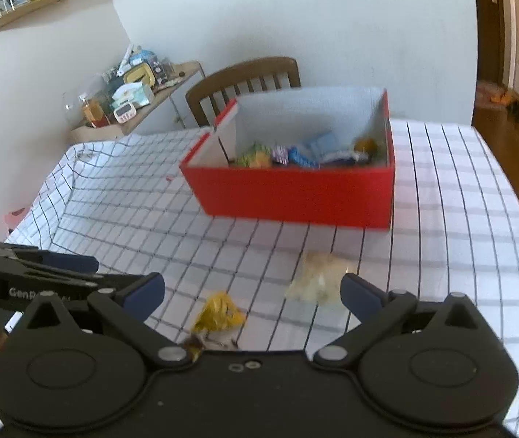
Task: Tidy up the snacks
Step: 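Withdraw both tools from the box back toward the remaining snacks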
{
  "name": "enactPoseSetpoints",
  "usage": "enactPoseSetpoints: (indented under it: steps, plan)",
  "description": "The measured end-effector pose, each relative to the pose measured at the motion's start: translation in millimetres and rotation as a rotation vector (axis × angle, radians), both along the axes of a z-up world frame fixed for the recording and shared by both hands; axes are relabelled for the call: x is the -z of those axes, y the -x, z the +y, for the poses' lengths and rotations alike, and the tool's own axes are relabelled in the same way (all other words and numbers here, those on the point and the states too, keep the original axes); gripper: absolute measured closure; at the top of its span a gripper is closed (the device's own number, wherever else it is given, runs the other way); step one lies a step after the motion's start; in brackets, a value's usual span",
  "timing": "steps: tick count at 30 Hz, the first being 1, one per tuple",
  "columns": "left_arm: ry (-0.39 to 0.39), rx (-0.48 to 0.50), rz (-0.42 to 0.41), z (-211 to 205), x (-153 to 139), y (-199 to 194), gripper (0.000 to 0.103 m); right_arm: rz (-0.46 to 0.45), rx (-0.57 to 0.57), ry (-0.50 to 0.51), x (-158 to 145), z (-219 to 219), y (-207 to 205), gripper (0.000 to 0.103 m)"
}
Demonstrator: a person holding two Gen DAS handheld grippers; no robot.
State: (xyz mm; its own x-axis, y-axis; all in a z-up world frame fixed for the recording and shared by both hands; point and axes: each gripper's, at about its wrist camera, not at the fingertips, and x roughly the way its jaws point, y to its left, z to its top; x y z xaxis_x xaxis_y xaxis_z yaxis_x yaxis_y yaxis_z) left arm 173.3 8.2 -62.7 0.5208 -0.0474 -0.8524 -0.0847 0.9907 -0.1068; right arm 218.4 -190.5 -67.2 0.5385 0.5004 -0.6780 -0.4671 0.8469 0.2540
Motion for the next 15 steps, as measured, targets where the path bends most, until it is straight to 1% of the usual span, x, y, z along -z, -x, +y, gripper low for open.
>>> enactPoseSetpoints:
  steps: [7,10,15]
  plan:
    - [0.011,-0.018,0.113,-4,34,-2,0.015,0.096,-0.01,0.062,34,1,0,0.0]
    - [0.003,-0.028,0.154,-5,48,-7,0.015,0.105,-0.006,0.082,43,2,-3,0.001]
    - [0.021,-0.071,0.221,-2,73,-20,0.015,0.124,0.043,0.109,56,-2,-23,0.002]
